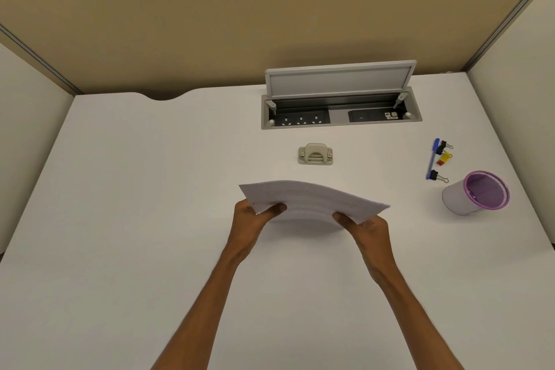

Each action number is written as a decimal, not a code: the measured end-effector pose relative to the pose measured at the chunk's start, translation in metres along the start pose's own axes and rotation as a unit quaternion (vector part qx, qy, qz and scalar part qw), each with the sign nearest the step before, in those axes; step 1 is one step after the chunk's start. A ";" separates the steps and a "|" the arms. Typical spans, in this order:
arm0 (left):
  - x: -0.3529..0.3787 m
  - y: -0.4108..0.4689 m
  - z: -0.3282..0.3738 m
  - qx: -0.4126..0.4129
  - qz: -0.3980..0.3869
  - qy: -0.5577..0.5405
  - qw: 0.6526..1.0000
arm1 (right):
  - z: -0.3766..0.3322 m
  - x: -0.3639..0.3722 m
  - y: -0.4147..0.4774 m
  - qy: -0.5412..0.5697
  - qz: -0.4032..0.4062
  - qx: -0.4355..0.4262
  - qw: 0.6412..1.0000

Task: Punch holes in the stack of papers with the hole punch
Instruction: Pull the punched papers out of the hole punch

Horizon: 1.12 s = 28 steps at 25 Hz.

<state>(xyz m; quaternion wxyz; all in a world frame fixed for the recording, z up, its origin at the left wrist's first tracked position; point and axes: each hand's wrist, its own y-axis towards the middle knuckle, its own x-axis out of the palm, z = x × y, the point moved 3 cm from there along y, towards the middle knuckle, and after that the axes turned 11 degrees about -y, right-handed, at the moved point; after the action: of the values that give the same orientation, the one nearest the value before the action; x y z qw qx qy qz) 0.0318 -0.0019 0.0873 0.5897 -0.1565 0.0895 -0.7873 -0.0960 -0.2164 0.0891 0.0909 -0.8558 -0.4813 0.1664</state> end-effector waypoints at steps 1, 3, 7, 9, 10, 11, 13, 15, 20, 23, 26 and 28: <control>0.001 0.000 0.000 -0.001 -0.004 0.004 1.000 | 0.000 0.002 0.001 0.002 0.007 0.004 1.000; 0.003 0.001 0.000 -0.005 -0.011 0.005 1.000 | 0.003 0.005 0.003 0.007 0.023 0.013 1.000; 0.005 0.003 -0.001 0.000 -0.007 -0.003 1.000 | 0.002 0.010 0.005 0.022 0.032 0.013 0.999; 0.005 0.005 -0.003 -0.001 -0.010 -0.001 1.000 | 0.002 0.012 0.005 0.018 0.017 0.002 1.000; 0.004 0.006 -0.005 -0.004 -0.011 -0.003 1.000 | 0.003 0.013 0.006 0.011 0.010 -0.003 1.000; 0.002 0.006 -0.007 -0.007 -0.010 -0.006 1.000 | 0.005 0.013 0.006 0.004 0.004 -0.008 1.000; 0.000 0.008 -0.011 -0.016 0.001 -0.012 1.000 | 0.010 0.012 0.005 0.003 0.001 -0.011 1.000; 0.000 0.009 -0.015 -0.020 0.005 -0.017 1.000 | 0.014 0.011 0.002 0.017 0.012 -0.013 1.000; 0.006 0.009 -0.019 -0.019 0.003 -0.025 1.000 | 0.015 0.017 0.005 0.024 0.039 -0.013 0.999; 0.004 0.010 -0.021 -0.018 0.008 -0.025 0.999 | 0.019 0.017 0.007 0.027 0.044 -0.013 0.999; 0.003 0.008 -0.021 -0.007 0.016 -0.019 1.000 | 0.023 0.012 0.005 0.038 0.068 -0.019 0.997; 0.004 0.008 -0.018 0.001 0.019 -0.018 1.000 | 0.021 0.010 0.005 0.044 0.077 -0.026 0.996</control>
<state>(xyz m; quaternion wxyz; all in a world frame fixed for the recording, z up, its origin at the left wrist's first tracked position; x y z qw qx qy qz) 0.0314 -0.0089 0.0685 0.6064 -0.1682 0.0809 -0.7729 -0.0948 -0.2101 0.0663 0.0768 -0.8989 -0.4136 0.1226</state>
